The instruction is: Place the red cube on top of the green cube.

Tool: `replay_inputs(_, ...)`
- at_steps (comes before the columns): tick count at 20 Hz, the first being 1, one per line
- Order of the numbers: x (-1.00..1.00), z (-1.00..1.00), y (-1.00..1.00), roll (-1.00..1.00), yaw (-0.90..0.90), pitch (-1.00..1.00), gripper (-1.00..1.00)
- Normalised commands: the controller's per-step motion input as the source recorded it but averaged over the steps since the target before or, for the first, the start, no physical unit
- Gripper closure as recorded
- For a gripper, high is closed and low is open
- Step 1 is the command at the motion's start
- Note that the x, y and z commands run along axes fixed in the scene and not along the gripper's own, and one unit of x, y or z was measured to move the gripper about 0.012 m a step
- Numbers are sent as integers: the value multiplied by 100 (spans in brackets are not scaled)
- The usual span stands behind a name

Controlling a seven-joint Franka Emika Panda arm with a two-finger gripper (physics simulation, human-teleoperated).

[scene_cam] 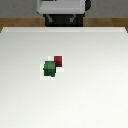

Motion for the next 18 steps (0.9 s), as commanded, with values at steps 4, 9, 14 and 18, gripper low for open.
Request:
replay_inputs(4, 25, 0, -25, 0, 0, 0, -100)
replay_inputs(9, 40, 0, 0, 0, 0, 0, -100)
replay_inputs(14, 40, -20, 0, 0, 0, 0, -100)
replay_inputs(18, 0, -50, 0, 0, 0, 0, -100)
